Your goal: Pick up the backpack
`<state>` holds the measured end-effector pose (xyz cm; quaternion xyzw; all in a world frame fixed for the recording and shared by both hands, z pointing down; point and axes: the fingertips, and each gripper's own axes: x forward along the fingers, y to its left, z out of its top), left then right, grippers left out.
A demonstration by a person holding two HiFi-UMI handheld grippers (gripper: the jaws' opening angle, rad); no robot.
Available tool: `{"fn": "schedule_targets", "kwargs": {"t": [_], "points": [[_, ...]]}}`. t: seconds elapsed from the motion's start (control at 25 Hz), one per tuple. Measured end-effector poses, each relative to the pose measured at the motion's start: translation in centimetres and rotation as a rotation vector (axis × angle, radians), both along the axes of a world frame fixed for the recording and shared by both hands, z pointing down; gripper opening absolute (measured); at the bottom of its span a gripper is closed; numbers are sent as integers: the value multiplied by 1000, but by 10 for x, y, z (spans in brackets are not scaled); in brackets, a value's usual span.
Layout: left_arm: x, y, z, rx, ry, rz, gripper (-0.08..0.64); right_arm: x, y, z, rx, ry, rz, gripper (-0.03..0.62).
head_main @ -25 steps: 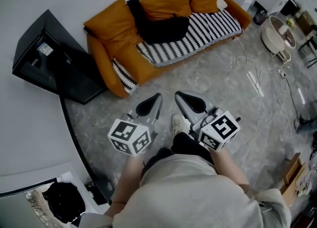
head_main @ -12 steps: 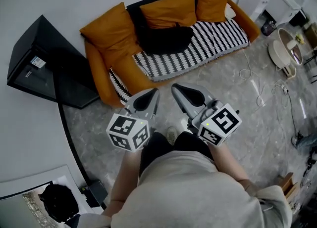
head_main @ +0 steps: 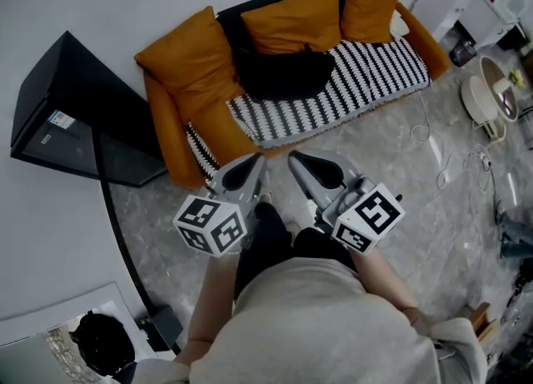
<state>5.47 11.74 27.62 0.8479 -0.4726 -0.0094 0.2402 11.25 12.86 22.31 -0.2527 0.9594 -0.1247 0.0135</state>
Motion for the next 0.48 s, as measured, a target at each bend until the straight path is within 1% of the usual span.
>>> {"fn": "schedule_targets", "kwargs": {"t": [0.2,0.32,0.36,0.48], "points": [[-6,-54,2,-5,22,32,6,-13,-46,9,-16,4,15,3],[-19,-90,6,-9,4,43,6,-27,-82,11,-18,5,26,3],[-25,-103,7,-13,9,43,6,-32,-96,11,-19,5,31,3],[-47,-142,5,-25,77,28,6,-54,-137,10,-24,8,34,3]]}}
